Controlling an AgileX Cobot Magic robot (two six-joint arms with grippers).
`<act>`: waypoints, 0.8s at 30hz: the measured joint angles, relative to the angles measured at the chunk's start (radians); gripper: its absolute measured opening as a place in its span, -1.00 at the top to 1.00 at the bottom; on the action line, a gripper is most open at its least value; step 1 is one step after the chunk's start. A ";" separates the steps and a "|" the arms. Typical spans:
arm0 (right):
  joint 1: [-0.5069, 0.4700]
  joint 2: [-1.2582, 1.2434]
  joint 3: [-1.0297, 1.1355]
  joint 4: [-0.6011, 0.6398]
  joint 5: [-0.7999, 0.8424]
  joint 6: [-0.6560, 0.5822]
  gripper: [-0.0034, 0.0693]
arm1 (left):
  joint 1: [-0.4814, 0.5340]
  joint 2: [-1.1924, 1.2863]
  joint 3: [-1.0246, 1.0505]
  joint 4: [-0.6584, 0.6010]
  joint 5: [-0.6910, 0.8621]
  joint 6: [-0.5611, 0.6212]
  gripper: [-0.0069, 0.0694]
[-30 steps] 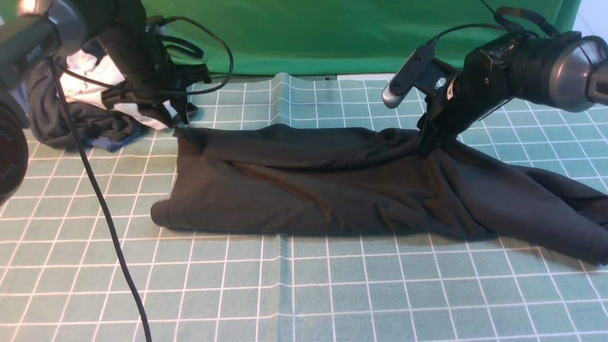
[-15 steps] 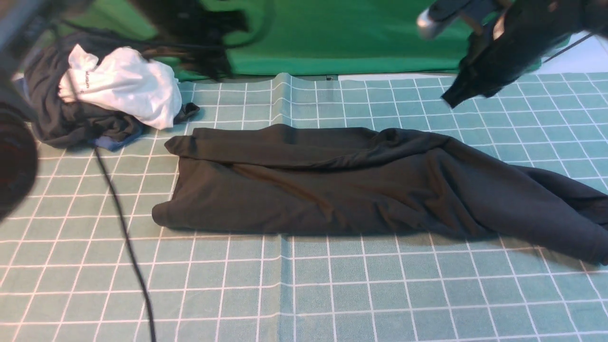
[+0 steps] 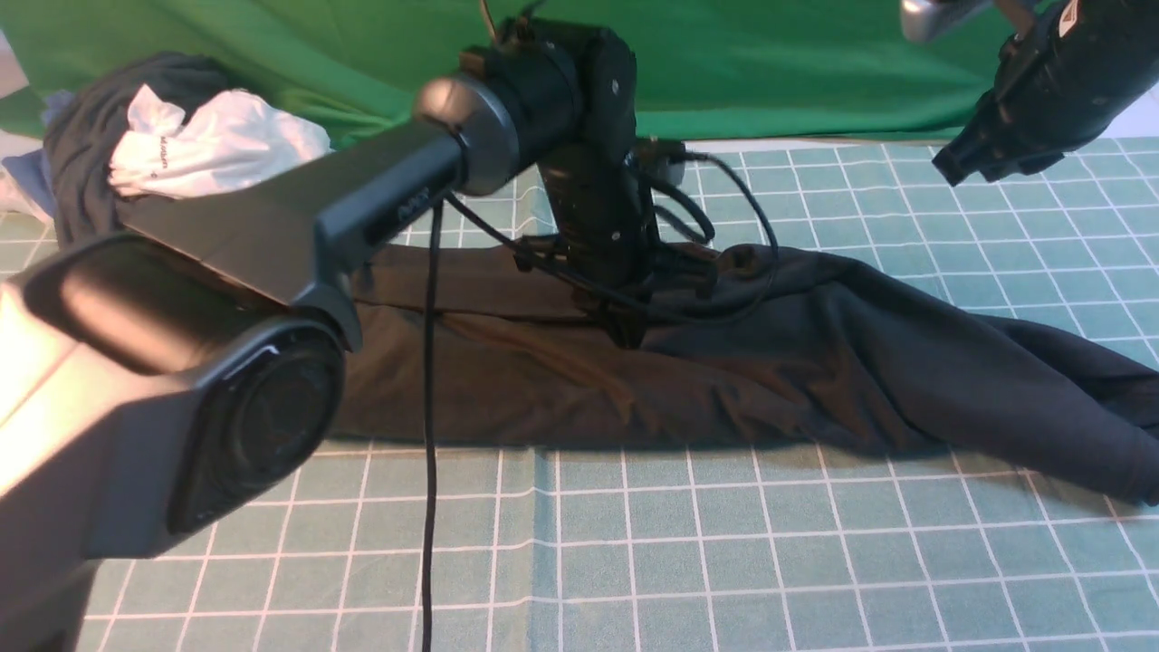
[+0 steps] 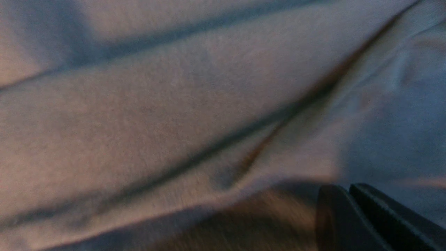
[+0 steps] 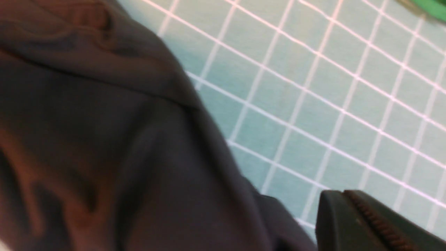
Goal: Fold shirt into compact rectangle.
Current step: 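Pull the folded dark garment lengthwise by its ends to straighten it flat on the table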
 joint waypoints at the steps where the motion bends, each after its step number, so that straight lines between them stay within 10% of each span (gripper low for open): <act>1: -0.001 -0.001 0.000 0.018 0.001 -0.003 0.87 | 0.000 0.009 0.000 0.011 -0.001 -0.001 0.81; 14: -0.001 -0.001 0.000 0.171 0.117 -0.064 0.85 | 0.073 0.068 -0.032 0.121 -0.356 -0.145 0.80; 24: -0.012 -0.079 0.082 0.169 0.190 -0.081 0.85 | 0.205 0.067 -0.329 -0.034 -0.046 -0.003 0.80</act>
